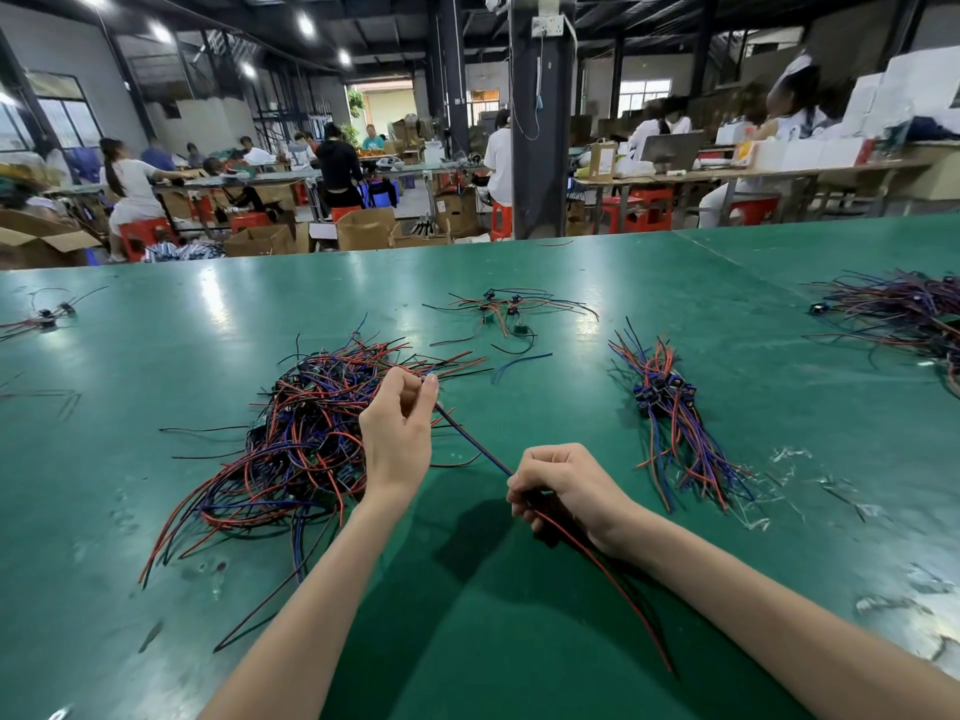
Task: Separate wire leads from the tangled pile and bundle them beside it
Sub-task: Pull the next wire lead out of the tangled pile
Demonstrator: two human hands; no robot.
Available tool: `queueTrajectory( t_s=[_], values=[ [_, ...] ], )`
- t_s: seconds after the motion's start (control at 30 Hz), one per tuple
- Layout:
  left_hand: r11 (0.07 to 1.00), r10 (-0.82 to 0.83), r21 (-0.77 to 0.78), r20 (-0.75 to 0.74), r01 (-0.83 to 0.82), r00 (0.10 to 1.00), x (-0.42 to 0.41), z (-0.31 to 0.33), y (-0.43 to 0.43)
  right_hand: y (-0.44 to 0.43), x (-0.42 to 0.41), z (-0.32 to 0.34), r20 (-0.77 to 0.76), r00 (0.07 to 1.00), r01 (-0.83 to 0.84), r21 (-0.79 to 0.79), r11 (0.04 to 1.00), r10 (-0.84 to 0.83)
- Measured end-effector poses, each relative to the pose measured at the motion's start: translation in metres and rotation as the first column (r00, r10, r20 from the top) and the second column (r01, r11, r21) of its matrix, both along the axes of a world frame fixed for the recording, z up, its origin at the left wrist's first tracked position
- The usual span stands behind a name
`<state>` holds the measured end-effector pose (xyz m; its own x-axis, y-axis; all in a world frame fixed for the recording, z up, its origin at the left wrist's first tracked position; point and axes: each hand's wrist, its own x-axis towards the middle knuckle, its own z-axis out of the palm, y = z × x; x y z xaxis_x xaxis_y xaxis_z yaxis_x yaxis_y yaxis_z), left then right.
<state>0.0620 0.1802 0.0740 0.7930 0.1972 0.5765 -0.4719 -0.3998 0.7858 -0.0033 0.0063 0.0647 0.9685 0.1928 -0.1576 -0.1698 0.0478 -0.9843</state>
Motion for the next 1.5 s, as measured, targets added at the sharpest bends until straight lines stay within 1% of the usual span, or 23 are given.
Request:
queueTrajectory(
  t_s=[0.03, 0.1, 0.17, 0.23, 0.27, 0.33, 0.4, 0.47, 0.6, 0.73, 0.8, 0.93, 1.03, 1.2, 1.4, 1.5],
  values=[
    [0.996, -0.071, -0.052, -0.057, 0.068, 0.996, 0.0, 0.001, -0.001, 0.0, 0.0, -0.001, 0.0, 1.0, 0.005, 0.015, 1.0, -0.005],
    [0.964, -0.223, -0.187, -0.175, 0.19, 0.959, 0.0, 0.002, -0.005, 0.0, 0.0, -0.001, 0.015, 1.0, 0.025, 0.035, 0.999, -0.026],
    [0.927, -0.311, -0.305, -0.295, 0.22, 0.903, -0.001, 0.002, -0.012, 0.0, 0.002, -0.002, 0.052, 0.996, 0.063, 0.065, 0.996, -0.067],
    [0.892, -0.376, -0.4, -0.399, 0.21, 0.836, -0.005, 0.001, -0.02, 0.0, 0.005, -0.003, 0.073, 0.991, 0.105, 0.115, 0.988, -0.114],
    [0.878, -0.407, -0.425, -0.426, 0.218, 0.808, -0.007, 0.0, -0.024, 0.0, 0.005, -0.004, 0.077, 0.988, 0.119, 0.133, 0.984, -0.13],
    [0.867, -0.468, -0.402, -0.457, 0.294, 0.757, -0.013, -0.004, -0.03, 0.0, 0.007, -0.006, 0.091, 0.984, 0.138, 0.141, 0.98, -0.152],
    [0.84, -0.538, -0.36, -0.455, 0.407, 0.709, -0.019, -0.009, -0.036, 0.001, 0.007, -0.007, 0.108, 0.98, 0.148, 0.142, 0.979, -0.164],
    [0.815, -0.577, -0.369, -0.436, 0.447, 0.691, -0.023, -0.011, -0.04, 0.001, 0.008, -0.008, 0.115, 0.979, 0.154, 0.14, 0.978, -0.171],
    [0.819, -0.559, -0.401, -0.395, 0.41, 0.729, -0.024, -0.008, -0.041, 0.002, 0.008, -0.007, 0.114, 0.98, 0.151, 0.119, 0.981, -0.165],
    [0.838, -0.504, -0.416, -0.347, 0.352, 0.791, -0.023, -0.003, -0.038, 0.003, 0.008, -0.005, 0.099, 0.983, 0.142, 0.105, 0.984, -0.153],
    [0.844, -0.466, -0.442, -0.328, 0.303, 0.822, -0.018, -0.001, -0.03, 0.004, 0.006, -0.005, 0.079, 0.988, 0.123, 0.107, 0.987, -0.132],
    [0.862, -0.341, -0.479, -0.311, 0.164, 0.887, -0.005, 0.002, -0.012, 0.006, 0.004, -0.005, 0.063, 0.994, 0.081, 0.092, 0.992, -0.087],
    [0.845, -0.272, -0.53, -0.304, 0.075, 0.913, 0.002, 0.002, -0.001, 0.006, 0.003, -0.004, 0.067, 0.995, 0.072, 0.059, 0.996, -0.076],
    [0.817, -0.259, -0.574, -0.289, 0.05, 0.921, 0.006, 0.005, 0.007, 0.008, 0.004, -0.003, 0.076, 0.993, 0.083, 0.051, 0.995, -0.086],
    [0.712, -0.348, -0.702, -0.327, 0.02, 0.879, 0.007, 0.012, 0.009, 0.009, 0.007, -0.003, 0.076, 0.991, 0.109, 0.054, 0.993, -0.113],
    [0.683, -0.373, -0.73, -0.338, 0.009, 0.864, 0.007, 0.014, 0.008, 0.009, 0.009, -0.003, 0.082, 0.99, 0.112, 0.033, 0.993, -0.115]
  ],
)
